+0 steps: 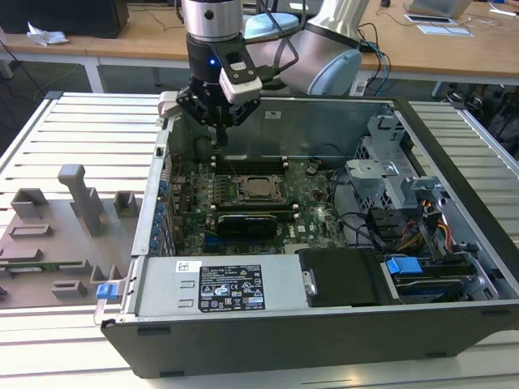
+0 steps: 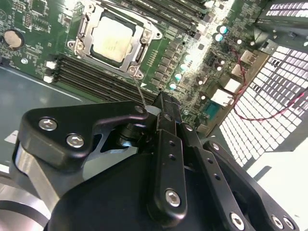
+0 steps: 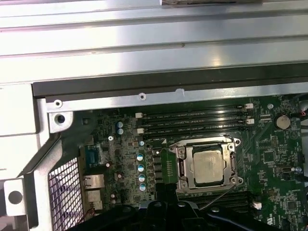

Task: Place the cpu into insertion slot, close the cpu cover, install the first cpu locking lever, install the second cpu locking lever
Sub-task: 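Install the first cpu locking lever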

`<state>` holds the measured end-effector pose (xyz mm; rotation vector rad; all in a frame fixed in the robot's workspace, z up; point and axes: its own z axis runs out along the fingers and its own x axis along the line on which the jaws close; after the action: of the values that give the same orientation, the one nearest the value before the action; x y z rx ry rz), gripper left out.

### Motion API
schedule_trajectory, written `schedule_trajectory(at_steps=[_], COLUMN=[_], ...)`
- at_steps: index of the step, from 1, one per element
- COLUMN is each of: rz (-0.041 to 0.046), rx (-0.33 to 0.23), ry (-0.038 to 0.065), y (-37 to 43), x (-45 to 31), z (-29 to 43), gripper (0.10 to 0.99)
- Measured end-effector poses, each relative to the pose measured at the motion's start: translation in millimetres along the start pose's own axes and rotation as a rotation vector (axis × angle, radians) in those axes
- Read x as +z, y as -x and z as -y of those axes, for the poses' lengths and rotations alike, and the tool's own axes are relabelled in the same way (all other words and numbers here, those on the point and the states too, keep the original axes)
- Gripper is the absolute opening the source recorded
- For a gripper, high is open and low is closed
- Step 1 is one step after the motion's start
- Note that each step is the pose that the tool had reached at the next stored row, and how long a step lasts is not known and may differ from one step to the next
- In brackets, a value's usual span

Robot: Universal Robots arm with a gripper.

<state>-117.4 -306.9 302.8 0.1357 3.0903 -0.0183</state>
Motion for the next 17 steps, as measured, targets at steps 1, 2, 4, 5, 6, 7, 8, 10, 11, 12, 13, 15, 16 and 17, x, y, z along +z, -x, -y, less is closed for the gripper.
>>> schedule_trajectory(at_steps=[1, 2, 4, 5, 6, 7, 8, 10, 11, 12, 13, 15, 16, 17], rz=[0.0000, 0.0000, 0.0000, -0.0001, 0.0000, 0.0000, 0.0000, 0.0000, 0.0000, 0.0000, 0.0000, 0.0000, 0.0000, 0.0000], rx=[0.000, 0.000, 0.000, 0.000, 0.000, 0.000, 0.000, 0.000, 0.000, 0.000, 0.000, 0.000, 0.000, 0.000], ry=[0.000, 0.000, 0.000, 0.000, 0.000, 0.000, 0.000, 0.000, 0.000, 0.000, 0.000, 0.000, 0.000, 0.000], y=[-2.5, -4.7, -8.0, -9.6, -12.2, -13.4, -14.4, -18.9, -20.6, -22.1, -22.9, -24.9, -27.1, -28.5], x=[0.3, 0.4, 0.6, 0.6, 0.7, 0.7, 0.8, 0.9, 0.9, 0.9, 1.0, 1.0, 1.1, 1.1], z=[0.2, 0.4, 0.7, 0.8, 1.1, 1.1, 1.2, 1.6, 1.8, 1.9, 2.0, 2.2, 2.3, 2.5], gripper=[0.106, 0.106, 0.106, 0.106, 0.106, 0.106, 0.106, 0.106, 0.106, 0.106, 0.106, 0.106, 0.106, 0.106])
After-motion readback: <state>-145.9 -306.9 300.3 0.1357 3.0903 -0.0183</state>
